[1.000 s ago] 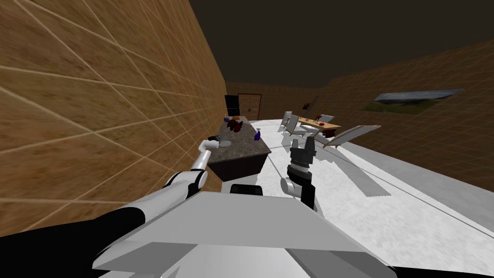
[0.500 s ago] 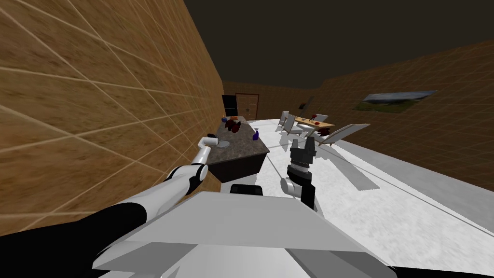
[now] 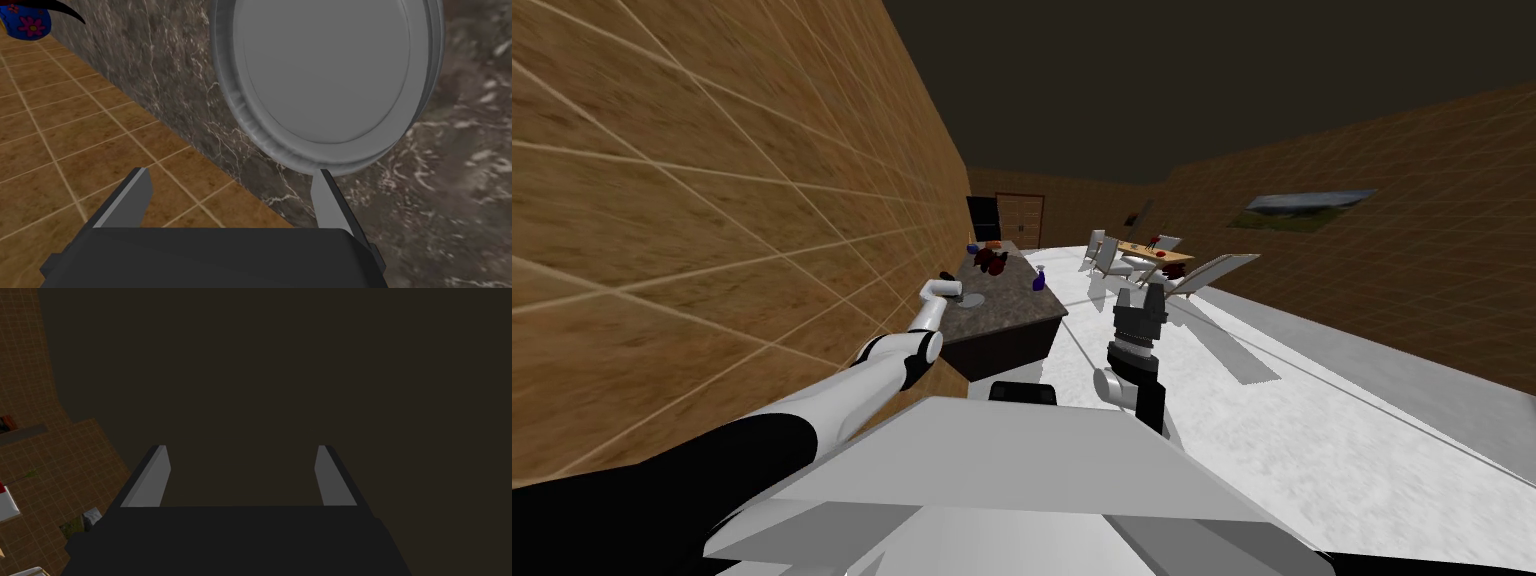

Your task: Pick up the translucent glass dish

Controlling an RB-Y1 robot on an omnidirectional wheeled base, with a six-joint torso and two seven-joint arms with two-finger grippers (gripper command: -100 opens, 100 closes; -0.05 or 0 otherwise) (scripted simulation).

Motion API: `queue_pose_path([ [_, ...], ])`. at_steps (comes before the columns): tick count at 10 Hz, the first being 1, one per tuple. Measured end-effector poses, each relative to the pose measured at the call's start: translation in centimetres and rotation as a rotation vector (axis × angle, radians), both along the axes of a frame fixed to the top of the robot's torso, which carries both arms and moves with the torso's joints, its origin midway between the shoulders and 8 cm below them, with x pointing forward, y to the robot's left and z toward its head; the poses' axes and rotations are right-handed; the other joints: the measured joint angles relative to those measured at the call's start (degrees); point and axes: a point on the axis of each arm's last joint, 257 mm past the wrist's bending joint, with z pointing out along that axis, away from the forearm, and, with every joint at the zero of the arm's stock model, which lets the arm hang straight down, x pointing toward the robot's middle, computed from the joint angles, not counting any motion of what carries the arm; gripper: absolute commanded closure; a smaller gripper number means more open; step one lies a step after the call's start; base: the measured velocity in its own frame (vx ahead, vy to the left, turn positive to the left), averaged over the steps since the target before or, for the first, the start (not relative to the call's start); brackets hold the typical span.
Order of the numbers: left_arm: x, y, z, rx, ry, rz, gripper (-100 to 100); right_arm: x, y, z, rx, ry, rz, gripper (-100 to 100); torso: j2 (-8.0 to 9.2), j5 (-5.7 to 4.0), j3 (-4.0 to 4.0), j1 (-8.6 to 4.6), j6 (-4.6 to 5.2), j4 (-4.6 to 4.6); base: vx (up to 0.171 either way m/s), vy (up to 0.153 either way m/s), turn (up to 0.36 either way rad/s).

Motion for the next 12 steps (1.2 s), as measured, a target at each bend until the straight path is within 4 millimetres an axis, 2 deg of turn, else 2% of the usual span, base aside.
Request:
queue_pose_path([
  [5, -1.8, 1.3, -0.5, -0.096, 0.122, 0.091, -100, 0.0, 0.0, 0.0, 0.0, 0.0, 0.0, 0, -0.03, -0.01, -0.01, 0.0, 0.02, 0.0, 0.015, 0.007, -0.071],
  [12, -5.6, 1.2, -2.6, -0.225, 0.297, 0.186, -100, 0.0, 0.0, 0.0, 0.0, 0.0, 0.0, 0, -0.06, 0.0, -0.03, 0.0, 0.01, -0.01, 0.021, 0.009, -0.056],
])
